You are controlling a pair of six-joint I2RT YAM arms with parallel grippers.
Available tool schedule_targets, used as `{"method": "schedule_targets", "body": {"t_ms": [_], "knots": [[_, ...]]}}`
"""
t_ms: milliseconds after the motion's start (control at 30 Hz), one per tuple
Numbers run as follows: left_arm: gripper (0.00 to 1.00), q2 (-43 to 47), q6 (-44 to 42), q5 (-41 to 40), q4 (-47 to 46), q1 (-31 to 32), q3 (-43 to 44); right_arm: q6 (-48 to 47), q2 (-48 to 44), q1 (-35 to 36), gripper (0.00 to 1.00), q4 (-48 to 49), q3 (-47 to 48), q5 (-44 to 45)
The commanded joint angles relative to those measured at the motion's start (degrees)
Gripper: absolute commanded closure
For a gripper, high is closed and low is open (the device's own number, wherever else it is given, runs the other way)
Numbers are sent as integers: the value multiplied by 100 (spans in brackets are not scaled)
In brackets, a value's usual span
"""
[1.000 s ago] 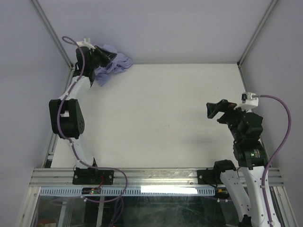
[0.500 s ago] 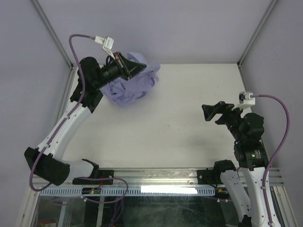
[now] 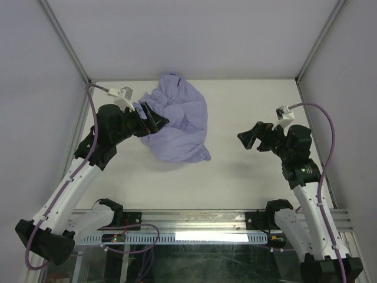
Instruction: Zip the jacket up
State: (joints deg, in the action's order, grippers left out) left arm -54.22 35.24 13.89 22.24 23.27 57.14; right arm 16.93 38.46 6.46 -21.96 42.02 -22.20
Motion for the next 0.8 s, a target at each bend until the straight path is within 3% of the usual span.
{"method": "schedule_targets", "body": {"t_ms": [0,133,200,267,533,767], "knots": [[11,-705,-163,-867,843,4,469,-25,229,27,2,580,-120,-316],[9,-1635,-287,-421,844,8,715,-73,351,59,2,684,-271,-240],[2,-2153,-362,-174,863,57,922,-75,407,78,2,714,-322,-240],[1,-2616,-416,-164,894,238,1154,-57,442,93,2,740,-377,-206],[1,-4773,-1112,-2068,1642,1571,2831,21,458,103,1,868,-553,-80],[1,-6146,-1563,-3031,2396,2050,3968,6,420,102,1,766,-545,67]]}}
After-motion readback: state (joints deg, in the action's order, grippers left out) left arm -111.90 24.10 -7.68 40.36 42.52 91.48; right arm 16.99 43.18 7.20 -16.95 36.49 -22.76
